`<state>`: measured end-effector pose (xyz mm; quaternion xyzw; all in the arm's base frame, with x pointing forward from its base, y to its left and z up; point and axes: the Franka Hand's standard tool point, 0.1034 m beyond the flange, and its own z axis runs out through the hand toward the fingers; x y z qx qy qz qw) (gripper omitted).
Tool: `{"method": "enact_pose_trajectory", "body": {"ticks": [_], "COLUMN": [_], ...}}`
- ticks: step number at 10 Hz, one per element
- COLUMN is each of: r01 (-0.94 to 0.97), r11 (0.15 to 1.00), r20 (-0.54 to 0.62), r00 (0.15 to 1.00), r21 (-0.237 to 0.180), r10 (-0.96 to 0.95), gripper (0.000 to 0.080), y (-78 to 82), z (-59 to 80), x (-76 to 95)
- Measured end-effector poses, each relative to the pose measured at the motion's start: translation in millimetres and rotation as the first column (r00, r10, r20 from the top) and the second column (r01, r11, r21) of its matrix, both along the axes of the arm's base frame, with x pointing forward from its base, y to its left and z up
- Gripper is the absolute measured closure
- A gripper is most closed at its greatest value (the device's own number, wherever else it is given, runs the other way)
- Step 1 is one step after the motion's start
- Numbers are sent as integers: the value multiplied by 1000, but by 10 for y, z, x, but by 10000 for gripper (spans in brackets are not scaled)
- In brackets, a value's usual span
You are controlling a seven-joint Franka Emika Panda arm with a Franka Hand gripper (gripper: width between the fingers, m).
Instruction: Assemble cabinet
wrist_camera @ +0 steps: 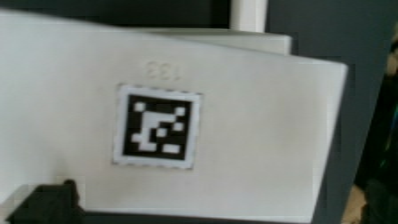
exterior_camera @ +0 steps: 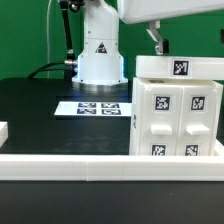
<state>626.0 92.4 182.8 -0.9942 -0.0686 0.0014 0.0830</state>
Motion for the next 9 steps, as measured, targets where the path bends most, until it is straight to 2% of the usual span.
{"method": "enact_pose_trajectory", "body": {"ticks": [2,3,4,6,9], "r01": [-157,-361,-485,-607,-811], "r11": [988,932,872,790,572], "r20": [26,57,67,70,67], "r00": [987,930,870,787,568], "r21": [-4,-41,-65,-89,-123], "r10": [157,363,488,613,820], "gripper": [2,2,2,2,2], "y": [-22,-67,-75,-74,-147], "z": [-2,-13,-21,-25,-39], "x": [1,12,12,11,6]}}
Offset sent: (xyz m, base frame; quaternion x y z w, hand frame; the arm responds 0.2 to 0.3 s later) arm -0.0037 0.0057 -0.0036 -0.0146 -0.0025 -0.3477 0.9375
